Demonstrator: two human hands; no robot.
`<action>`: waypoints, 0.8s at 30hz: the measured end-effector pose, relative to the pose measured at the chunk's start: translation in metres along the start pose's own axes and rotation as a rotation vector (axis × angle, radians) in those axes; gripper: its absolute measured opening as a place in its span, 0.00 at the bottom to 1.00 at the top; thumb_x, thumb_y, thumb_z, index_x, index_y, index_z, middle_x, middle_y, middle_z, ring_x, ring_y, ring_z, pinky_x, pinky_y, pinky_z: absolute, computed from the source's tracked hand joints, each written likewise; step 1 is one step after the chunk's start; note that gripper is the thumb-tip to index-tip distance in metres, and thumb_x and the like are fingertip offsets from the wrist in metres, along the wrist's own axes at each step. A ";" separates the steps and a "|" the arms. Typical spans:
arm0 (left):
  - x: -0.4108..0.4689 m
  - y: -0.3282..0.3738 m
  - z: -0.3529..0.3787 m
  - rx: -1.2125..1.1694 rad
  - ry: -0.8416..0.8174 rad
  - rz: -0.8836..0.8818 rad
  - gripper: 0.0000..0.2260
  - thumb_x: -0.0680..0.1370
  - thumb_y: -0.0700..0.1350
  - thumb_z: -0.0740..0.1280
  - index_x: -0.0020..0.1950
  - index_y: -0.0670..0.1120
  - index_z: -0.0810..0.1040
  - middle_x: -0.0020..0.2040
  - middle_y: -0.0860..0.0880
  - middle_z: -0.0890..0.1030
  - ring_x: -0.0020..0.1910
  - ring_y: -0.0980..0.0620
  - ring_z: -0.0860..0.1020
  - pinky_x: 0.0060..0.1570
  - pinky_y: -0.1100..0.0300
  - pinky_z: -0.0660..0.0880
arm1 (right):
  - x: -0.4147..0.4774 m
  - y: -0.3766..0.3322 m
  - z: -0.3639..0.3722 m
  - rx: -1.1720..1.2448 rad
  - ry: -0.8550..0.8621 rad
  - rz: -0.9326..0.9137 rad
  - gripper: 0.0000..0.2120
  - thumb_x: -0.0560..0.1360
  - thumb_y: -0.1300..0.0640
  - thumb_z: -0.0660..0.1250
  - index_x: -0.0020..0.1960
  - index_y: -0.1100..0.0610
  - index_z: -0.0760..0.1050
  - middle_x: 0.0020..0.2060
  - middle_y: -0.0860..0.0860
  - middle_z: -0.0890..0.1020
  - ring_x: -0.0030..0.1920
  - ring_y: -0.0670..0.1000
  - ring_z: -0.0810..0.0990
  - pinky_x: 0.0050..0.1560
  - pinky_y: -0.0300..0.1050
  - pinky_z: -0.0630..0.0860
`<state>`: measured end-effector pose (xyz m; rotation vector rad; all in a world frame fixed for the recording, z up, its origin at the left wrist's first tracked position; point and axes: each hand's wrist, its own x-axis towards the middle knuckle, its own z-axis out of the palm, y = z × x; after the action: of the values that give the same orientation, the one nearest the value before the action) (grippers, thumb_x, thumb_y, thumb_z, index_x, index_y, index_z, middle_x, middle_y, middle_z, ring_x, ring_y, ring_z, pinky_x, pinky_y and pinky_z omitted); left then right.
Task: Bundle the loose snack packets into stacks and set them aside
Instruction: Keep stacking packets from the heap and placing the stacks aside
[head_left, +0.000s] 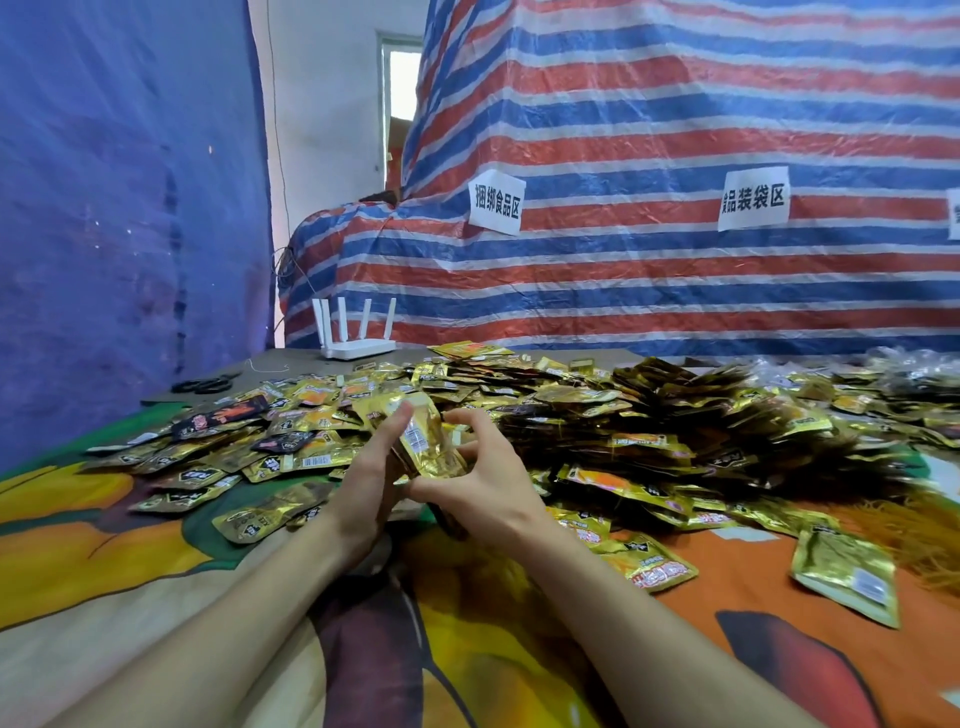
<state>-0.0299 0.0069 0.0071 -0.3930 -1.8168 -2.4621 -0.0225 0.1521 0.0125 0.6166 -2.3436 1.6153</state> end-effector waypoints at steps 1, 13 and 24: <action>0.001 0.001 -0.001 0.015 0.028 0.044 0.29 0.74 0.66 0.68 0.60 0.43 0.82 0.52 0.43 0.86 0.50 0.45 0.85 0.49 0.53 0.79 | 0.000 -0.003 -0.005 -0.039 0.027 0.004 0.34 0.63 0.48 0.80 0.65 0.43 0.68 0.52 0.47 0.78 0.51 0.49 0.81 0.48 0.49 0.83; 0.007 0.001 -0.023 0.903 0.513 0.213 0.04 0.78 0.41 0.69 0.49 0.50 0.79 0.52 0.49 0.79 0.50 0.48 0.78 0.51 0.49 0.76 | 0.069 -0.025 -0.161 -0.785 0.526 0.092 0.25 0.72 0.49 0.75 0.62 0.61 0.70 0.55 0.59 0.75 0.50 0.57 0.76 0.47 0.51 0.74; 0.009 0.005 -0.029 0.936 0.617 0.146 0.07 0.78 0.38 0.66 0.48 0.51 0.77 0.55 0.47 0.78 0.55 0.47 0.76 0.57 0.46 0.76 | 0.083 0.017 -0.168 -1.077 0.378 0.201 0.19 0.77 0.38 0.66 0.45 0.54 0.79 0.39 0.52 0.82 0.44 0.57 0.80 0.48 0.53 0.80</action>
<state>-0.0422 -0.0213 0.0062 0.2584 -2.2053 -1.1840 -0.1126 0.2959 0.0941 -0.1501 -2.5274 0.2732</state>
